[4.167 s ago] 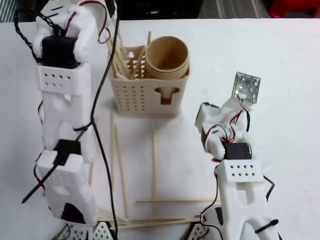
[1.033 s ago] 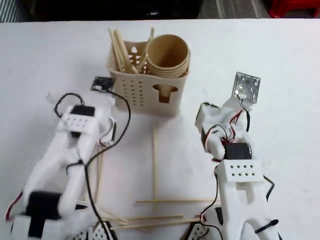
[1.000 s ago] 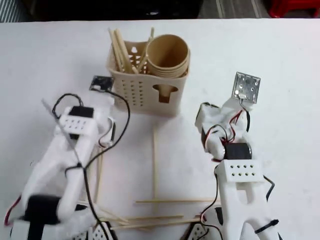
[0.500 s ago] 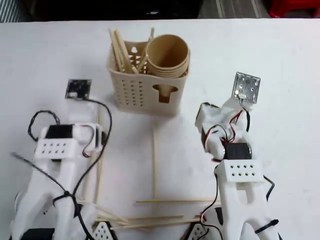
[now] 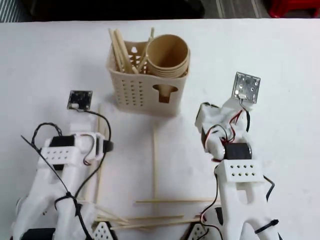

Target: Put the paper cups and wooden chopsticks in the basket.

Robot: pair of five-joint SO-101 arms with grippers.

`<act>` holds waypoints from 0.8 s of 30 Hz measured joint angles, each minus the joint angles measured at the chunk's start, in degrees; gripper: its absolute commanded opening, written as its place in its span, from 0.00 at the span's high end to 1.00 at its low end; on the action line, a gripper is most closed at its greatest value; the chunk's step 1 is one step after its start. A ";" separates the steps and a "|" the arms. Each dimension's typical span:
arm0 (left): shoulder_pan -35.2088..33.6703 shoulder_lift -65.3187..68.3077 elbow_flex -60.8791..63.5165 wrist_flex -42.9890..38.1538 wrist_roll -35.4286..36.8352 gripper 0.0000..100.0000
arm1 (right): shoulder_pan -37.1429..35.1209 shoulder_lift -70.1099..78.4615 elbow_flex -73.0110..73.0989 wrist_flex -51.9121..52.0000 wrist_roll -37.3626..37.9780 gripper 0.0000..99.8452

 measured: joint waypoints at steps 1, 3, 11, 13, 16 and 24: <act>0.18 0.00 0.00 0.00 0.00 0.70 | 0.00 0.00 0.00 0.00 0.00 0.95; 0.88 0.00 0.00 0.09 0.00 0.70 | 0.00 0.00 0.00 0.00 0.00 0.95; 1.49 6.51 -2.99 1.05 1.76 0.73 | 0.00 0.00 0.00 0.00 0.00 0.95; 1.49 12.40 -7.38 2.81 2.02 0.75 | 0.00 0.00 0.00 0.00 0.00 0.95; 1.49 23.12 -15.65 7.12 2.11 0.79 | 0.00 0.00 0.00 0.00 0.00 0.95; 2.29 42.02 -34.02 18.37 2.11 0.98 | 0.00 0.00 0.00 0.00 0.00 0.95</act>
